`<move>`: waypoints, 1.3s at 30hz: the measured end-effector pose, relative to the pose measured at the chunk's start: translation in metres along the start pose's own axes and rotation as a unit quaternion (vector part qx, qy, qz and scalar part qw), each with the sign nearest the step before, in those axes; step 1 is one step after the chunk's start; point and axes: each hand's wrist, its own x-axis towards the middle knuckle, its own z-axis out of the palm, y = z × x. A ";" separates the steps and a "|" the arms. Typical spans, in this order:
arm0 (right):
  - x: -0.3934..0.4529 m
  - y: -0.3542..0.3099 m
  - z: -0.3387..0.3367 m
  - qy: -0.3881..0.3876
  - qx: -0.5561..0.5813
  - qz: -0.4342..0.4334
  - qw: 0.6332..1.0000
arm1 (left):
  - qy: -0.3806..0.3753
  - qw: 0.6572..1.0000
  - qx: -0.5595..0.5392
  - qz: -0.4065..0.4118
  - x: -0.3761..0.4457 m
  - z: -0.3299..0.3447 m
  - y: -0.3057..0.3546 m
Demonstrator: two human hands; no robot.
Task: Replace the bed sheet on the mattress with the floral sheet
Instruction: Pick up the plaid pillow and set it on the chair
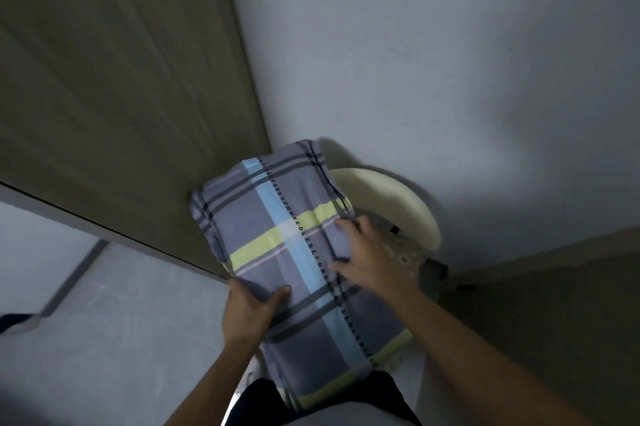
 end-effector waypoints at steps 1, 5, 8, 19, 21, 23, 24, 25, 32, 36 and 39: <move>0.012 0.007 -0.003 -0.015 -0.023 -0.019 0.999 | 0.002 1.000 -0.016 -0.024 -0.003 0.014 0.002; 0.055 0.048 -0.009 -0.078 -0.086 -0.062 0.991 | -0.007 0.996 -0.033 -0.086 -0.005 0.071 0.008; 0.082 0.086 -0.010 -0.110 -0.084 -0.054 0.989 | -0.024 0.993 -0.049 -0.103 0.003 0.115 0.014; 0.155 0.141 0.011 -0.099 -0.139 -0.108 0.979 | -0.028 0.964 -0.156 -0.215 0.010 0.224 0.042; 0.151 0.148 0.023 -0.139 -0.144 -0.121 0.972 | -0.037 0.951 -0.172 -0.254 0.011 0.234 0.019; 0.146 0.154 0.038 -0.181 -0.138 -0.116 0.967 | -0.051 0.938 -0.178 -0.292 0.014 0.259 -0.031; 0.143 0.157 0.046 -0.195 -0.137 -0.111 0.965 | -0.053 0.936 -0.172 -0.301 0.013 0.261 -0.041; 0.142 0.158 0.052 -0.200 -0.140 -0.106 0.964 | -0.054 0.937 -0.164 -0.304 0.012 0.256 -0.041; 0.144 0.147 0.068 -0.196 -0.080 -0.095 0.973 | -0.051 0.971 -0.133 -0.194 0.039 0.238 0.019; 0.141 0.166 0.085 -0.213 -0.142 -0.010 0.967 | -0.012 0.955 -0.165 -0.247 0.076 0.232 0.027; 0.140 0.189 0.101 -0.269 -0.136 0.074 0.951 | 0.006 0.938 -0.177 -0.297 0.097 0.223 0.007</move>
